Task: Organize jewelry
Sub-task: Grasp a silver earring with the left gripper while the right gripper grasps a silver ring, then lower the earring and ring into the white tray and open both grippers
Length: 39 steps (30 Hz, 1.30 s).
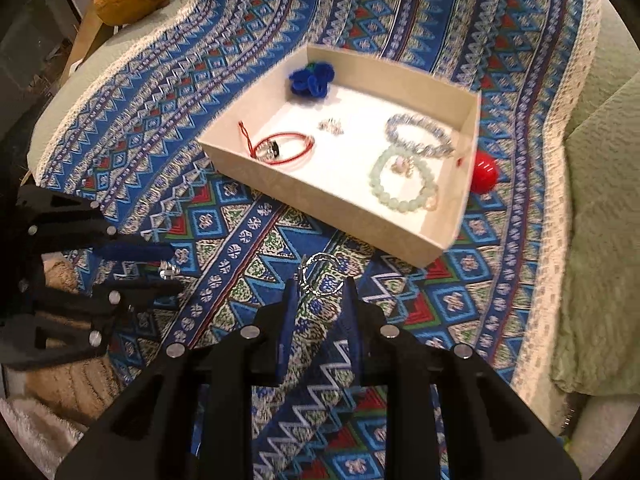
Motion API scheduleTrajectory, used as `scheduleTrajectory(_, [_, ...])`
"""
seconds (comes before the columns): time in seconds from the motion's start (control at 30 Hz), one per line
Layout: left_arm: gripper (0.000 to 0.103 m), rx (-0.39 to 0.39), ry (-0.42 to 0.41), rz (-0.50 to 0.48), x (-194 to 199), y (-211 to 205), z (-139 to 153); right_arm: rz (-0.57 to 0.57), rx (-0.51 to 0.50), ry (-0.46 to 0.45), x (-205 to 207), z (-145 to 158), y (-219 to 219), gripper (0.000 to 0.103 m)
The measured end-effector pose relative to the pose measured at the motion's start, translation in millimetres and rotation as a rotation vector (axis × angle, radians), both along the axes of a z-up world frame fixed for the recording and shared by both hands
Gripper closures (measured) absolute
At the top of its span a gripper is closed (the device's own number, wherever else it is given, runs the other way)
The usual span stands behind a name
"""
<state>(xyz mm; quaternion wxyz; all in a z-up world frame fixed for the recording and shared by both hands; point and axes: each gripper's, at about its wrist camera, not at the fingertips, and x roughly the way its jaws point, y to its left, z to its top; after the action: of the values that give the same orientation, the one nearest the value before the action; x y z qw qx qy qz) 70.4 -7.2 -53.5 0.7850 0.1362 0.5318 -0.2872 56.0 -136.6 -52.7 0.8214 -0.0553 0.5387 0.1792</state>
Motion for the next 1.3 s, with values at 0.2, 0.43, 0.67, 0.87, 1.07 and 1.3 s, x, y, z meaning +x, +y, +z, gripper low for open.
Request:
scheduleTrajectory(0.2, [0.079, 0.032, -0.045, 0.007, 3.2, 3.8, 24.4, -0.018, -0.007, -0.059, -4.6, 32.4, -16.2, 0.078])
scheduleTrajectory(0.43, [0.079, 0.073, -0.105, -0.001, 23.6, -10.4, 53.1, -0.025, 0.007, -0.127, 11.4, 73.7, -28.0, 0.078])
scheduleTrajectory(0.67, [0.079, 0.110, -0.137, -0.005, 57.9, -28.0, 61.8, -0.023, 0.009, -0.144, 46.2, 90.2, -37.2, 0.078])
scheduleTrajectory(0.87, [0.079, 0.128, -0.126, -0.008, 86.4, -43.6, 52.9, -0.011, -0.010, -0.131, 74.9, 84.2, -39.4, 0.078])
scheduleTrajectory(1.07, [0.079, 0.134, -0.091, -0.016, 110.5, -53.1, 38.6, -0.005, -0.024, -0.111, 95.4, 72.5, -36.0, 0.078])
scheduleTrajectory(1.3, [0.079, 0.164, -0.042, 0.005, 140.9, -61.2, 15.5, 0.014, -0.040, -0.063, 122.5, 46.9, -27.7, 0.078])
